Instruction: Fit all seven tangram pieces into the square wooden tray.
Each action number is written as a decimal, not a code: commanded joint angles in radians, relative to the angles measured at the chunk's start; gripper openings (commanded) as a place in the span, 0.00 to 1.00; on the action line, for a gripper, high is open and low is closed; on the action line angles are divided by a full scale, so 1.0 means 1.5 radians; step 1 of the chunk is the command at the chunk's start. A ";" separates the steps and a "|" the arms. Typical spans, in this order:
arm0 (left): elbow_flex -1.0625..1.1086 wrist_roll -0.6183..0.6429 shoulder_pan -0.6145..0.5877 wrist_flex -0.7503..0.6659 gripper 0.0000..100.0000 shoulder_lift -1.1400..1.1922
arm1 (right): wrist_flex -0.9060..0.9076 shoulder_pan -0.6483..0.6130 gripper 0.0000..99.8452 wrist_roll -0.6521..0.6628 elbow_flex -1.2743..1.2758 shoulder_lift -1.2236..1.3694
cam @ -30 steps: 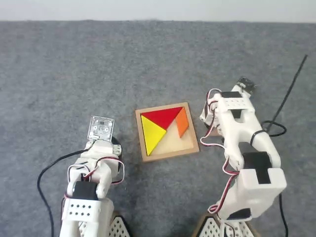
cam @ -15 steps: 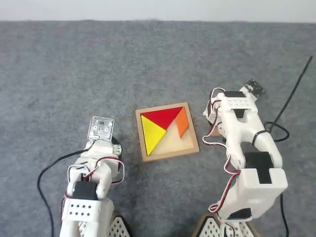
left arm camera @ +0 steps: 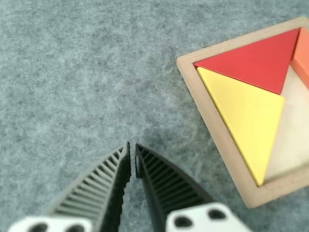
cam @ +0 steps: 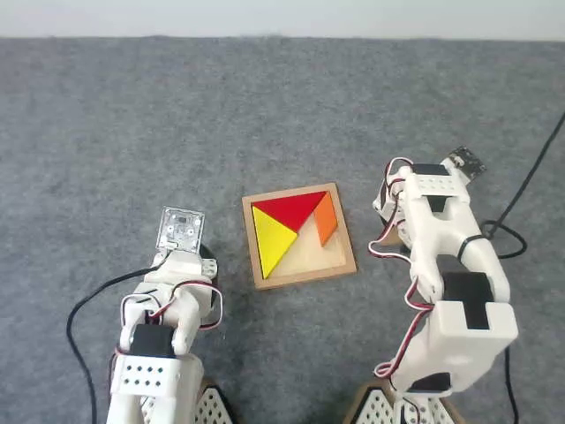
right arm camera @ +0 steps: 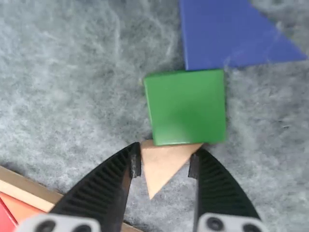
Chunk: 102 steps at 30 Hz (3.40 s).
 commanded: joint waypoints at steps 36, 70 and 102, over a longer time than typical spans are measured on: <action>-0.006 0.003 -0.003 0.001 0.01 -0.008 | -0.086 -0.057 0.30 0.090 0.025 -0.069; -0.006 0.003 -0.003 0.001 0.01 -0.008 | -0.115 0.012 0.14 0.038 -0.006 -0.023; -0.006 0.003 -0.003 0.001 0.01 -0.008 | 0.078 -0.011 0.25 0.360 -0.106 -0.078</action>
